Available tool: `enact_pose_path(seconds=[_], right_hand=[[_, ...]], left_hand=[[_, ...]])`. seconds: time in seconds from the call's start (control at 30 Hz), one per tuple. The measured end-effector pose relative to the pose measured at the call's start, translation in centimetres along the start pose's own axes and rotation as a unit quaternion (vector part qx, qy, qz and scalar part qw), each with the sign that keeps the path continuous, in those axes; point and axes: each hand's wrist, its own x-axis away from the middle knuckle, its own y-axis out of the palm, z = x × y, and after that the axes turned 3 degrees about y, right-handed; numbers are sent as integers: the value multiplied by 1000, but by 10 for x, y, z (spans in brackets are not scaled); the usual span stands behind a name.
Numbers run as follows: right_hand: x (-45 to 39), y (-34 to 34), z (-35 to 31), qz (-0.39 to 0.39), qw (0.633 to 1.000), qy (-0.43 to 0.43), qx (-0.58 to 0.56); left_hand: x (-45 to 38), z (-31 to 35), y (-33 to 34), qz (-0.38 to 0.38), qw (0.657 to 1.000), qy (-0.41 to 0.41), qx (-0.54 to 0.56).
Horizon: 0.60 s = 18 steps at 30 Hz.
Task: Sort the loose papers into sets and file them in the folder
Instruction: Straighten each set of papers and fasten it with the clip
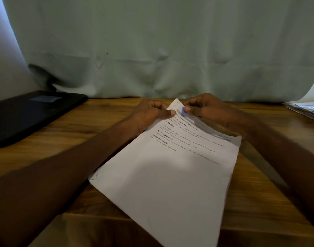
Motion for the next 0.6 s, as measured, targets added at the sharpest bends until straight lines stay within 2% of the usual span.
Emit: enact_pose_path(seconds=[0.27, 0.6], right_hand=[[-1, 3, -2, 14, 1000, 3, 12], [2, 6, -3, 15, 1000, 13, -8]], left_hand=[[-4, -4, 2, 12, 999, 37, 19], [-1, -2, 5, 22, 998, 40, 34]])
